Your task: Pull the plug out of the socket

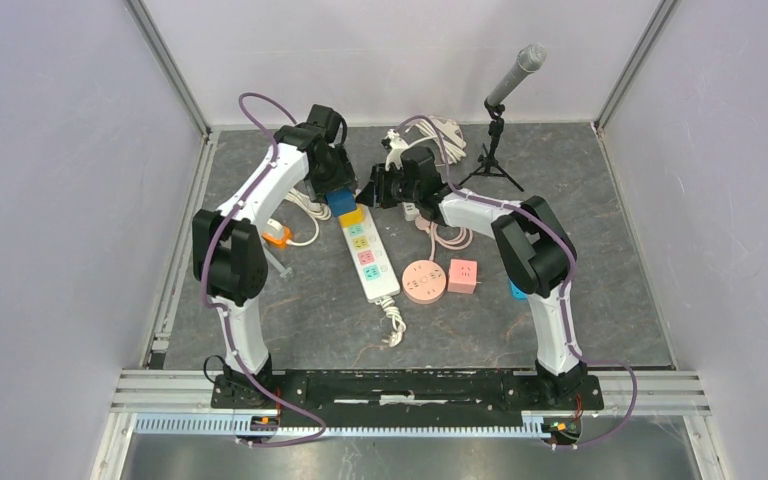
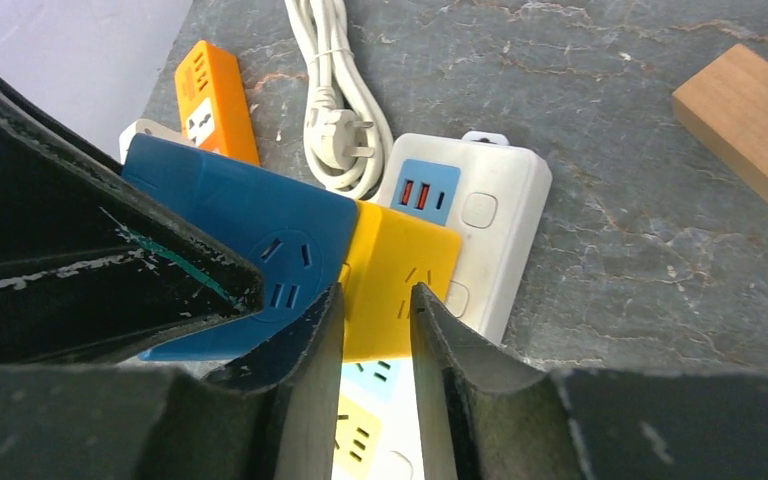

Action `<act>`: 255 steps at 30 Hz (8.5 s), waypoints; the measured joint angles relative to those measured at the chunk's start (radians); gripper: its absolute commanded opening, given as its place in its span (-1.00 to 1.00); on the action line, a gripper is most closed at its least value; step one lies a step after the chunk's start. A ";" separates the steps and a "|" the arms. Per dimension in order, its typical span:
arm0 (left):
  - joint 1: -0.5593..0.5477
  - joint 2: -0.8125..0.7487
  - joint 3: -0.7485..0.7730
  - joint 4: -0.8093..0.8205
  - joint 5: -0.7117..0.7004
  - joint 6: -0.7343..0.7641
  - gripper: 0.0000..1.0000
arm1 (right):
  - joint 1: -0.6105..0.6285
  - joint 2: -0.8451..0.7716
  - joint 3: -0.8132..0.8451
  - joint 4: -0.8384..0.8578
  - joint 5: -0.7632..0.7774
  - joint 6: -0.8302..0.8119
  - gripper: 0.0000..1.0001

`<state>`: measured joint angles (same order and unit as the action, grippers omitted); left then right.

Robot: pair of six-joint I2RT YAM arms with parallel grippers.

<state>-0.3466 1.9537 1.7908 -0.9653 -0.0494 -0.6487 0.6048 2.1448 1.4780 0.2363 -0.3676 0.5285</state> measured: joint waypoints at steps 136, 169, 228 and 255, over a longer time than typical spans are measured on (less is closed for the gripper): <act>-0.031 -0.024 0.021 -0.153 0.043 -0.019 -0.96 | 0.055 -0.139 -0.190 -0.003 -0.032 -0.238 -1.00; -0.093 -0.127 -0.131 -0.029 -0.089 -0.046 -0.96 | 0.063 -0.121 -0.154 -0.032 -0.021 -0.211 -1.00; -0.096 -0.178 -0.160 -0.100 -0.140 -0.169 -0.96 | 0.120 -0.140 -0.169 -0.037 0.056 -0.227 -1.00; -0.034 -0.441 -0.249 -0.127 -0.078 -0.104 -0.96 | 0.070 -0.145 -0.041 -0.319 -0.025 -0.276 -0.47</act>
<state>-0.3801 1.5131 1.5421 -1.0920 -0.1276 -0.7528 0.6750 2.0003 1.4372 -0.0830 -0.3923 0.2523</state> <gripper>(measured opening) 0.687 0.153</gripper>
